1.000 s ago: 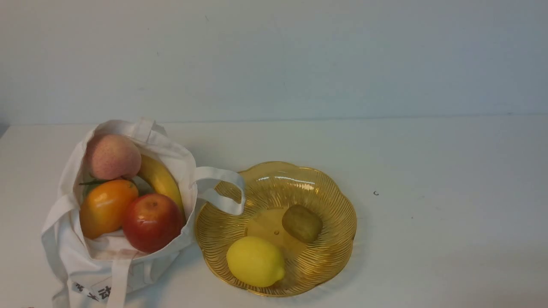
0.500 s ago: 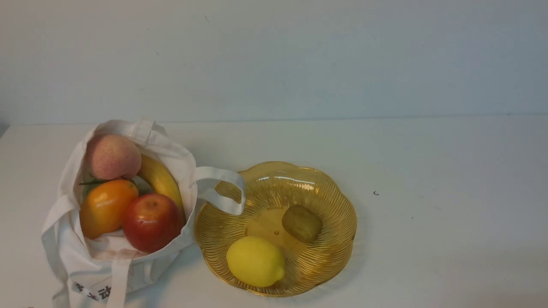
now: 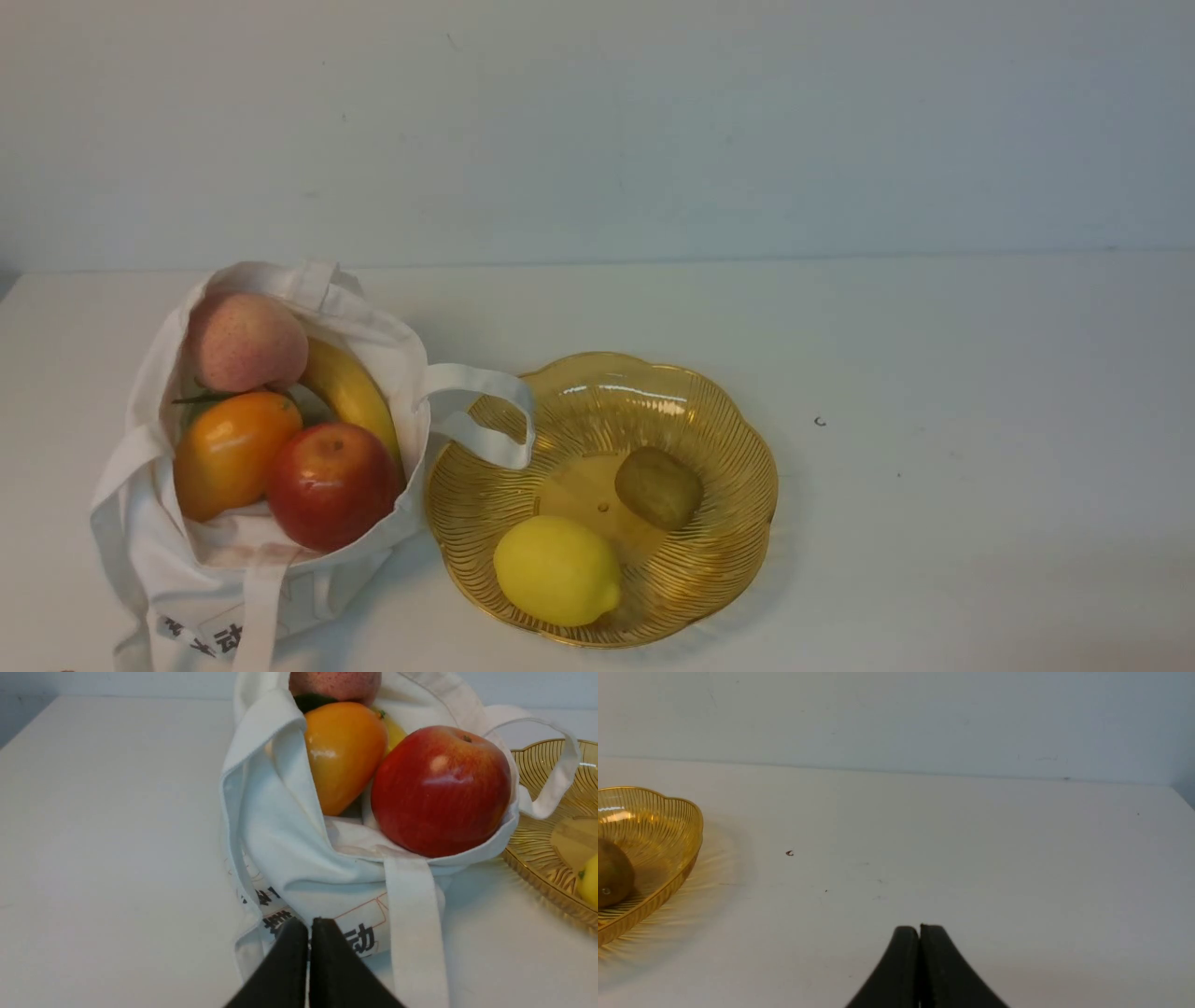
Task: Take the fruit out of the cloth bag on the white table and place them on a plate.
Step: 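Reach into the white bag and grasp the apple with the left gripper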
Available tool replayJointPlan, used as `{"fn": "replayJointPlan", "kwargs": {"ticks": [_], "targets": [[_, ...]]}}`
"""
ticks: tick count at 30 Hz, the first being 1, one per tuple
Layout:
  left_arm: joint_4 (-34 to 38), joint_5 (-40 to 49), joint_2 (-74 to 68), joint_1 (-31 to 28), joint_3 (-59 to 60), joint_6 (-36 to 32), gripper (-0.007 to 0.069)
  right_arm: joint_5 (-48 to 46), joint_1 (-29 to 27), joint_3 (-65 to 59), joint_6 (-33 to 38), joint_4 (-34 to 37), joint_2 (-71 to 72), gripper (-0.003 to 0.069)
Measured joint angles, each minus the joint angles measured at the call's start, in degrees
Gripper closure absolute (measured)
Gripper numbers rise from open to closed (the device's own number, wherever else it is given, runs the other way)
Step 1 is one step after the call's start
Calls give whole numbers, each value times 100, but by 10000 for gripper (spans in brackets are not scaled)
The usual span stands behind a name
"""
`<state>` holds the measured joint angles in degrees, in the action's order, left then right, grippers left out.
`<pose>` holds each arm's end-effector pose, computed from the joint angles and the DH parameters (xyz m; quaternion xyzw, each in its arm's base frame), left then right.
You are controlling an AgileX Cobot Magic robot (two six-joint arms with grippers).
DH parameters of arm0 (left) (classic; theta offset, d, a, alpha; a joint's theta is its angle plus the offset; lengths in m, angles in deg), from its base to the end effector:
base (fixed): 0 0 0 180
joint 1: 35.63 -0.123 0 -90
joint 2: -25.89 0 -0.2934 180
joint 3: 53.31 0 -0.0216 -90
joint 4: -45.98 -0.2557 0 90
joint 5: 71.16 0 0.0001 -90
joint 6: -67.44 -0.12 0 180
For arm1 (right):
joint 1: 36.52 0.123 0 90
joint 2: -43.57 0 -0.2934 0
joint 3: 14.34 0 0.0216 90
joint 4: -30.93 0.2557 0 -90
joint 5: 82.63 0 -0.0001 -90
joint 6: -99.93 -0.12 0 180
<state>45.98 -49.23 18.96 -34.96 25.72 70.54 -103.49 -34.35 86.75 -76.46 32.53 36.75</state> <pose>0.0764 -0.0009 0.1610 -0.0171 0.8083 -0.0194 0.5882 0.0769 0.0041 0.1641 -0.0329 0.8010 0.0043 0.5977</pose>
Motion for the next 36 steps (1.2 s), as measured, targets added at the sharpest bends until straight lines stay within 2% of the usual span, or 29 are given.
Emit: {"fn": "replayJointPlan", "kwargs": {"ticks": [3, 8, 10, 16, 21, 22, 24, 26, 32, 33, 36], "targets": [[463, 0, 0, 0, 0, 345, 633, 0, 0, 0, 0, 0, 0, 674], [2910, 6, 0, 0, 6, 1679, 633, 0, 0, 0, 0, 0, 0, 674], [3703, -54, 0, 0, 6, 1917, 633, 0, 0, 0, 0, 0, 0, 674], [4546, -650, 0, 0, -63, 1730, 633, 0, 0, 0, 0, 0, 0, 674], [4521, -266, -412, 0, -1207, 618, 633, 0, 0, 0, 0, 0, 0, 674], [4507, -233, -466, 0, -1269, 572, 633, 0, 0, 0, 0, 0, 0, 674], [4326, 201, -1079, 0, -1883, 153, 633, 0, 0, 0, 0, 0, 0, 674], [3737, 1138, -2432, 0, -2755, -310, 633, 0, 0, 0, 0, 0, 0, 674], [2442, 2609, -5039, 0, -4088, -494, 623, 0, 0, 0, 0, 0, 0, 674], [2402, 2680, -5129, 0, -4177, -500, 621, 0, 0, 0, 0, 0, 0, 674], [1898, 3071, -6461, 0, -4844, -529, 570, 0, 0, 0, 0, 0, 0, 674]]}}
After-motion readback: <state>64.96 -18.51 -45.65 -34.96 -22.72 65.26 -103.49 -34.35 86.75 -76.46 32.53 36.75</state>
